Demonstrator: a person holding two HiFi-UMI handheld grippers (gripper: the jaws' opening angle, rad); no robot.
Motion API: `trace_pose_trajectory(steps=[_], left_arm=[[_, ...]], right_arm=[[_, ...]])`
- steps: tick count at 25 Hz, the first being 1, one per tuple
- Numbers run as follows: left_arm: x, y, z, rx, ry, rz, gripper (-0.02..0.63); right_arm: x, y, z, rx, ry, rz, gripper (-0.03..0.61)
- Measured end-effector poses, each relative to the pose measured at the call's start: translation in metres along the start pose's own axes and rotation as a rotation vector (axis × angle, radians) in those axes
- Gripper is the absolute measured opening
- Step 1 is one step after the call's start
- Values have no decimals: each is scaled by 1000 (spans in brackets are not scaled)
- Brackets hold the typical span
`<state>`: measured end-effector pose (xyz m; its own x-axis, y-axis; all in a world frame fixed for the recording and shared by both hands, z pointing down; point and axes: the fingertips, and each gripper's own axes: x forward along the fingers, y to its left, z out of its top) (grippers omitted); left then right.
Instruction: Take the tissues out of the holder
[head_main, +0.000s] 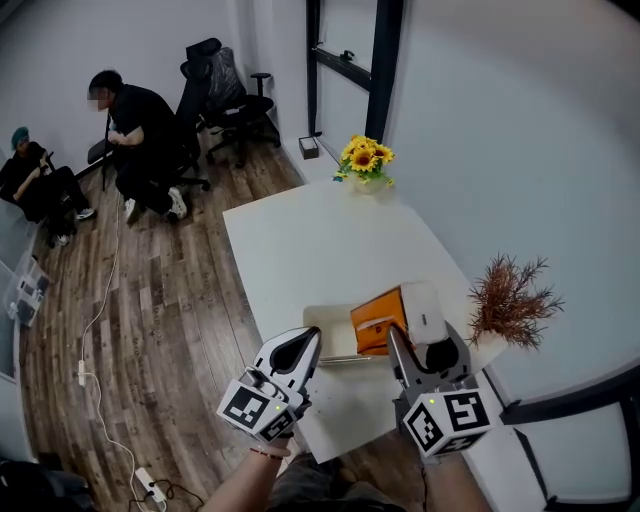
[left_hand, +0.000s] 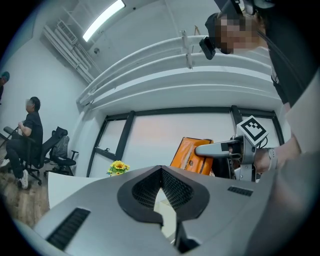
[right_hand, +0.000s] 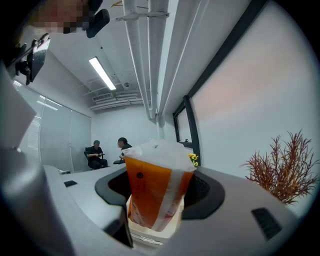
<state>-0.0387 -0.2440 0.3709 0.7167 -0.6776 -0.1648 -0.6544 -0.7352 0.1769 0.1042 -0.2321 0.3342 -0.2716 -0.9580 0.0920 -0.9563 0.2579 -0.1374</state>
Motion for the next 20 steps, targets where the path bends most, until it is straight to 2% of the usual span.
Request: trace_pose_trajectory(steps=[20], left_arm=[[-1, -2, 23, 20, -43, 17, 8]], right_arm=[[-7, 11, 30, -21, -58, 34, 270]])
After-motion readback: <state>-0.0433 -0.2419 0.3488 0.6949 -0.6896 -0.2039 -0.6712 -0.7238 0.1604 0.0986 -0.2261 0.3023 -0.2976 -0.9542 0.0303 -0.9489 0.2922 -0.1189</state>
